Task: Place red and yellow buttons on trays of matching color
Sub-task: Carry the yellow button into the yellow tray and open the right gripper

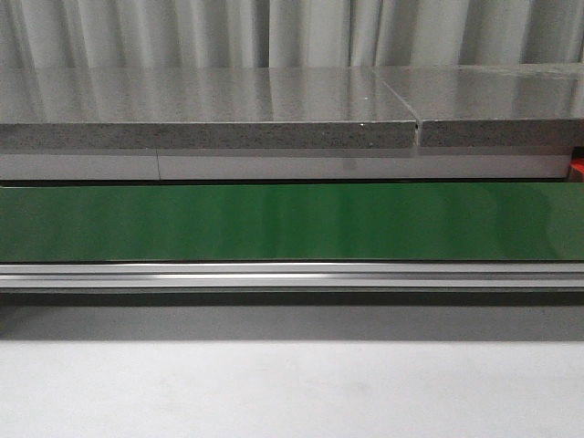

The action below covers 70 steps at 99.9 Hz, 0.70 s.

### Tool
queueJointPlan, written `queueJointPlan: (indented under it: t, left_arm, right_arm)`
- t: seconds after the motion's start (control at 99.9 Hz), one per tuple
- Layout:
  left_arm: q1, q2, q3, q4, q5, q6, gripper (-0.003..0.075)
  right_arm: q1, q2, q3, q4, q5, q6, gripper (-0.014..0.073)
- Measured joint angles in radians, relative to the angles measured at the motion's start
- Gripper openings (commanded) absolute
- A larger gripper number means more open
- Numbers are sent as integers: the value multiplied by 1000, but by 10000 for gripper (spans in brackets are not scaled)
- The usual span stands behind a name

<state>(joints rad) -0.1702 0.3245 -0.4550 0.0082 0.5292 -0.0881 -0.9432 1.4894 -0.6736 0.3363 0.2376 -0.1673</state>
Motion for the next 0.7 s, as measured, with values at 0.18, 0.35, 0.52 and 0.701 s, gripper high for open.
queueJointPlan:
  t: [0.18,0.35,0.52,0.701]
  left_arm:
    - [0,0,0,0,0,0,-19]
    - [0,0,0,0,0,0,-19]
    - [0,0,0,0,0,0,-19]
    - [0,0,0,0,0,0,-19]
  right_arm:
    - [33,0,0,2,-11,-3,590]
    - [36,0,0,2,-16,-3,626]
    - [36,-19,0,2,-16,-3,626]
    - [52,-119,0,3,-18,-3,626]
